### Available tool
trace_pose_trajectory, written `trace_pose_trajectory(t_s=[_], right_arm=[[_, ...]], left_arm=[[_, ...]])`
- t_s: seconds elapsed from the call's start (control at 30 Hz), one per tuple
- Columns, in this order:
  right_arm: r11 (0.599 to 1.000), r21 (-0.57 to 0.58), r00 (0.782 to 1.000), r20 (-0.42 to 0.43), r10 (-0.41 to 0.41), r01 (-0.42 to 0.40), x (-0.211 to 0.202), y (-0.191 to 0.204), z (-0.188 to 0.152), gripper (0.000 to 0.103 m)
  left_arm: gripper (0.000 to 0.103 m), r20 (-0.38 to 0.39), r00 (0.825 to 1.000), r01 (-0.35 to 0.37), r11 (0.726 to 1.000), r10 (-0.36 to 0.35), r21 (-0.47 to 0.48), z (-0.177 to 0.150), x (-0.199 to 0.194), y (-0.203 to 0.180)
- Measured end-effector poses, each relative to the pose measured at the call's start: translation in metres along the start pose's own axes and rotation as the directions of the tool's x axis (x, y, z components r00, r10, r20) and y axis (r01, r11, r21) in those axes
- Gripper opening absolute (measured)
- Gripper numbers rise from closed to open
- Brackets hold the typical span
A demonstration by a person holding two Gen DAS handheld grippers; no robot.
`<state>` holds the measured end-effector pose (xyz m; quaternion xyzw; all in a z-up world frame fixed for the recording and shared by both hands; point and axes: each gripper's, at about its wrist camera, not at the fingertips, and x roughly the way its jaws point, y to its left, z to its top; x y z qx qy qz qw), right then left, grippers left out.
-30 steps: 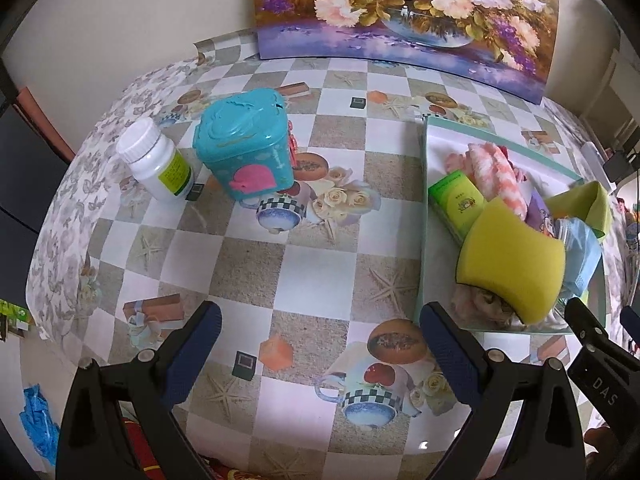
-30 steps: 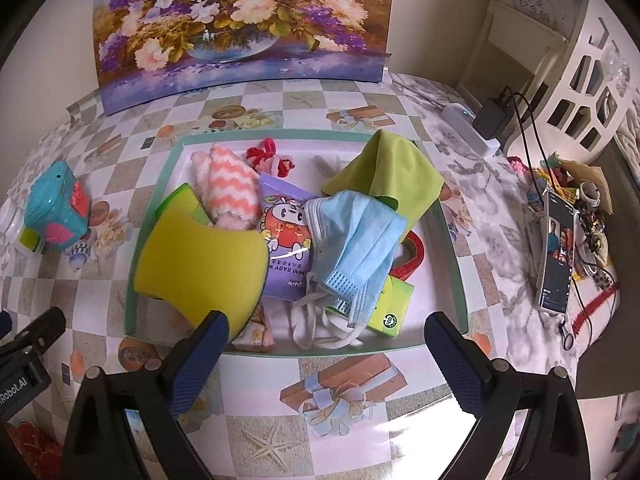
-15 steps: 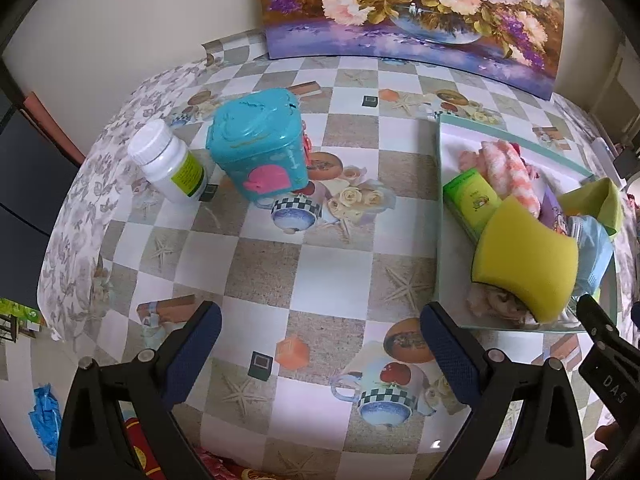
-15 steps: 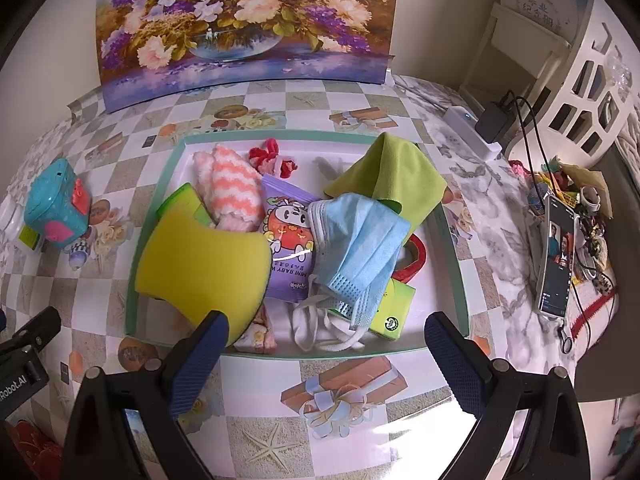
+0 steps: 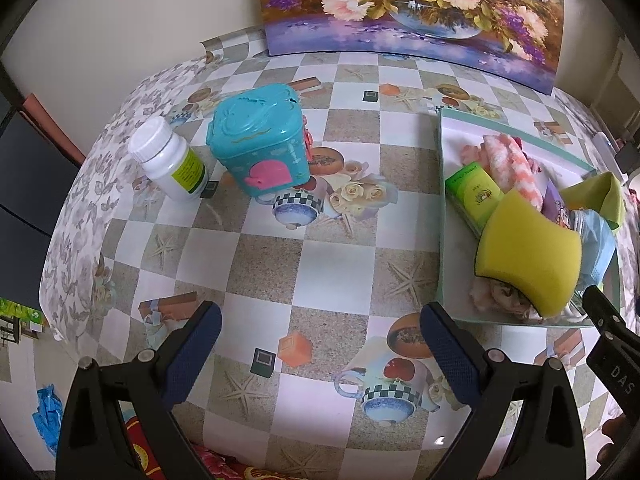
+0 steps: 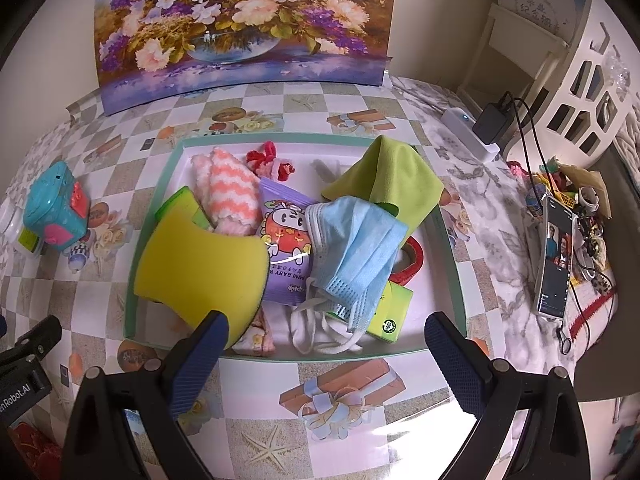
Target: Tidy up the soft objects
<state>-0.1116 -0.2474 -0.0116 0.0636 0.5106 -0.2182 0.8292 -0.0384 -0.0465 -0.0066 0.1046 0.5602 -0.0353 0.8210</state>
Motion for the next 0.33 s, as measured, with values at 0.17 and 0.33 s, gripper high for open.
trace_pose_trajectory(t_s=[0.17,0.33], right_arm=[[1.0,0.008,1.0,0.001,-0.002,0.002,-0.0005,-0.0022,0.0001,0.1],[1.0,0.011,1.0,0.002,-0.001,0.001,-0.0011,-0.0026,0.0004,0.1]], left_arm=[[0.099,0.007,1.0,0.001,1.0,-0.001,0.003,-0.0002,-0.0005,-0.0008],[0.099,0.014,1.0,0.015,1.0,-0.015,0.005,0.0002,-0.002,0.0]])
